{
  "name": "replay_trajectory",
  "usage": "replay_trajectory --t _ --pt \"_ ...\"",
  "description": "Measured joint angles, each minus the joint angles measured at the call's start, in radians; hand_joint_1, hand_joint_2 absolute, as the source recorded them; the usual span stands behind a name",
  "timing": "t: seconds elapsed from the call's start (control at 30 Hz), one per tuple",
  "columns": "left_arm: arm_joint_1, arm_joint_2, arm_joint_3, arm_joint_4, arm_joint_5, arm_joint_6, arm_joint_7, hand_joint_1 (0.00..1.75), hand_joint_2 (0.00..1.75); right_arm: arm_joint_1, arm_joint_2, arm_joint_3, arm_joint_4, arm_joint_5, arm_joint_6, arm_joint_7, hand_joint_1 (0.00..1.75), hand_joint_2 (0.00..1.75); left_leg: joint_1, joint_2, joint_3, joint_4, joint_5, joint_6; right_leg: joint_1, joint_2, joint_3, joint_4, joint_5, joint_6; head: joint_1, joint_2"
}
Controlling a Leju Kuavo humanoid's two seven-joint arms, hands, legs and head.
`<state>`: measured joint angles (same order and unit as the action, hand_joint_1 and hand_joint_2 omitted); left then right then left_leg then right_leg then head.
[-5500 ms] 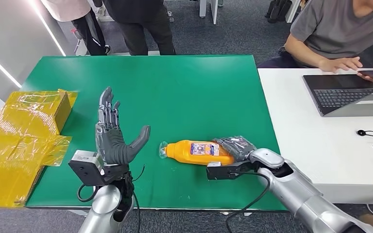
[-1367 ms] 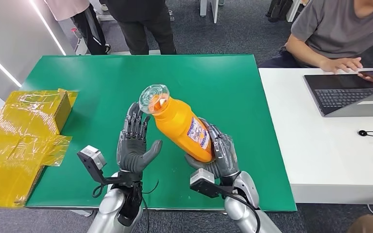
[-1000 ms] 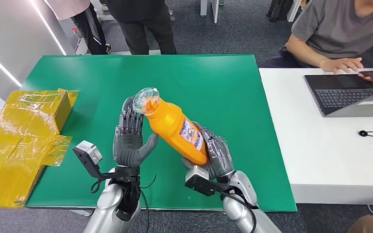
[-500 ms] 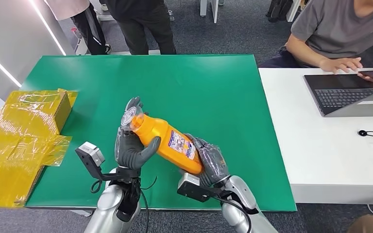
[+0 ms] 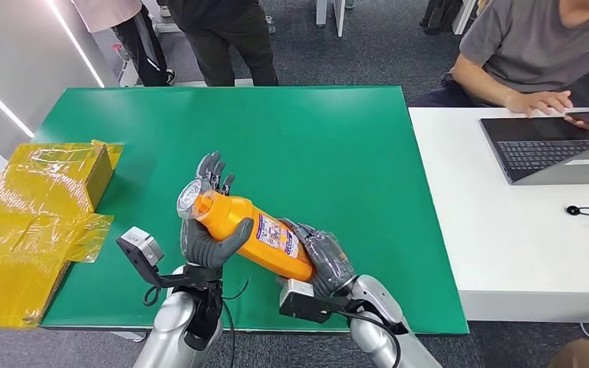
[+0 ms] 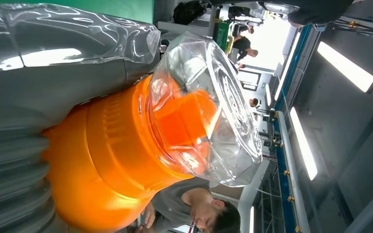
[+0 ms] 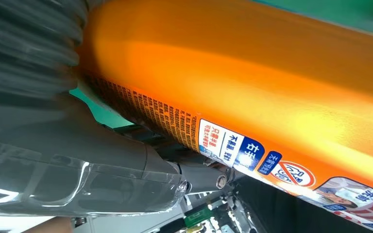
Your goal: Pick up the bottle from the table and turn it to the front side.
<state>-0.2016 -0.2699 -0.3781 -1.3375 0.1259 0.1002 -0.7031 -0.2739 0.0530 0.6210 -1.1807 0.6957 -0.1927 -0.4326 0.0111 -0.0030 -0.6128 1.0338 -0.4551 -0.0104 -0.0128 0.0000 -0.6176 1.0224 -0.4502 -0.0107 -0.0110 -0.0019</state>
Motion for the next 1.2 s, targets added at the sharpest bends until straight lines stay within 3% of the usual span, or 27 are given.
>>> replay_trajectory --t 0.07,0.2,0.9,0.93,1.0,1.07,1.13,1.2 --pt "0.000 -0.001 0.003 0.000 0.000 -0.001 0.000 0.03 1.75 -0.002 0.000 0.001 0.000 -0.005 0.012 -0.004 1.75 1.75 0.000 0.000 0.000 0.000 0.000 0.000 0.000 0.000 0.000 0.000 0.000 0.000 0.000 0.000" --pt "0.001 -0.001 0.006 0.000 -0.005 -0.001 -0.003 1.74 1.75 -0.012 0.000 0.002 0.002 -0.007 0.048 -0.017 1.75 1.75 0.000 0.000 0.000 0.000 0.000 0.000 0.000 0.000 0.000 0.000 0.000 0.000 0.000 0.000" --pt "0.015 -0.007 0.010 -0.029 -0.036 -0.020 -0.005 1.75 1.75 -0.029 0.000 0.003 0.016 0.039 0.083 -0.007 1.75 1.75 0.000 0.000 0.000 0.000 0.000 0.000 0.000 0.000 0.000 0.000 0.000 0.000 0.000 0.000" --pt "0.016 -0.007 0.010 -0.029 -0.036 -0.021 -0.005 1.75 1.75 -0.028 0.000 0.003 0.016 0.040 0.084 -0.006 1.69 1.75 0.000 0.000 0.000 0.000 0.000 0.000 0.000 0.000 0.000 0.000 0.000 0.000 0.000 0.000" --pt "0.018 -0.007 0.010 -0.029 -0.035 -0.021 -0.005 1.75 1.75 -0.027 0.000 0.003 0.016 0.043 0.082 -0.006 1.47 1.75 0.000 0.000 0.000 0.000 0.000 0.000 0.000 0.000 0.000 0.000 0.000 0.000 0.000 0.000" --pt "0.021 -0.006 0.010 -0.029 -0.033 -0.023 -0.005 1.75 1.75 -0.023 0.000 0.003 0.015 0.047 0.073 -0.005 0.71 1.75 0.000 0.000 0.000 0.000 0.000 0.000 0.000 0.000 0.000 0.000 0.000 0.000 0.000 0.000" --pt "0.023 -0.006 0.011 -0.031 -0.033 -0.027 -0.005 1.75 1.75 -0.016 0.000 0.002 0.011 0.049 0.056 -0.002 0.06 1.75 0.000 0.000 0.000 0.000 0.000 0.000 0.000 0.000 0.000 0.000 0.000 0.000 0.000 0.000" --pt "0.024 -0.006 0.012 -0.032 -0.036 -0.027 -0.004 1.75 1.75 -0.007 0.001 0.002 0.000 0.044 0.037 -0.001 0.00 1.75 0.000 0.000 0.000 0.000 0.000 0.000 0.000 0.000 0.000 0.000 0.000 0.000 0.000 0.000"
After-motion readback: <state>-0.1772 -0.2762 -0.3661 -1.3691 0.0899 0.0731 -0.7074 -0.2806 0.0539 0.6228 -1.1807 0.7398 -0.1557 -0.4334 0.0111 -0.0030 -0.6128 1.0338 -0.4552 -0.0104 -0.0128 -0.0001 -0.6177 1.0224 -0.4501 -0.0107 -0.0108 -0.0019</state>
